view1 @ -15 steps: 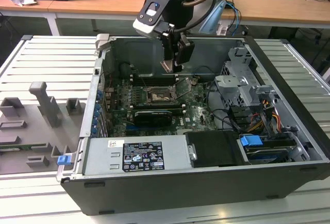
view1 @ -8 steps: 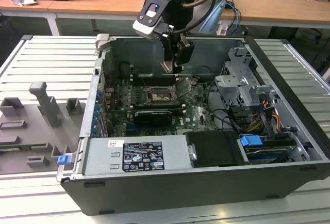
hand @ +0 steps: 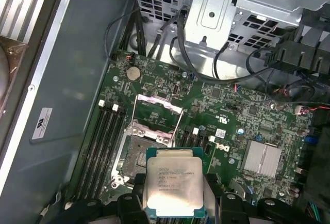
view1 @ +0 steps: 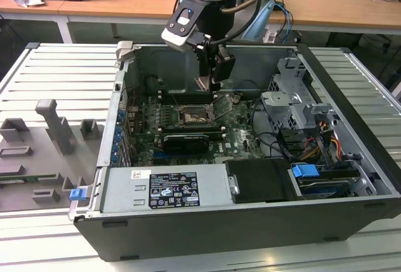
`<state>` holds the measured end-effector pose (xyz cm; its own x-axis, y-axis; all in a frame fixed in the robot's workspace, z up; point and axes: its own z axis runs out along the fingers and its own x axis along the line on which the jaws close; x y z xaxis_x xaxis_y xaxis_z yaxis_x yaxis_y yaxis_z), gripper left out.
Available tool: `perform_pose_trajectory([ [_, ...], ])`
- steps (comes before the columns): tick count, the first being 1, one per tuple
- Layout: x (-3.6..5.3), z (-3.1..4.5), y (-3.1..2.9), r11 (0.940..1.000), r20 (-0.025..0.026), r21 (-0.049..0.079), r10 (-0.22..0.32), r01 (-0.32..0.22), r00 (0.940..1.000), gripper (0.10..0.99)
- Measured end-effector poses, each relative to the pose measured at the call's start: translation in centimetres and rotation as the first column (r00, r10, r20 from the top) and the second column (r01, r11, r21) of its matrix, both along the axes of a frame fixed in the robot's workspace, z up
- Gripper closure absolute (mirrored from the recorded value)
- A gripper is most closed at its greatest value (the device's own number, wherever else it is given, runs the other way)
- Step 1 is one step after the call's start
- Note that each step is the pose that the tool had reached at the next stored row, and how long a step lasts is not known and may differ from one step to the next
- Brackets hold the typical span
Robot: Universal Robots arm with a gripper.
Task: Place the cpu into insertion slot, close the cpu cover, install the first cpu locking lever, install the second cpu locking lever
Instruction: 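Place the cpu into insertion slot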
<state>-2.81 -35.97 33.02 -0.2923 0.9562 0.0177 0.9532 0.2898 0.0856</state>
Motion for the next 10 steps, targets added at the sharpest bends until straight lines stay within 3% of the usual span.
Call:
perform_pose_trajectory([
  [10,0.0,-0.52,0.0,1.0,0.0,0.0,0.0,0.0,1.0,0.561],
])
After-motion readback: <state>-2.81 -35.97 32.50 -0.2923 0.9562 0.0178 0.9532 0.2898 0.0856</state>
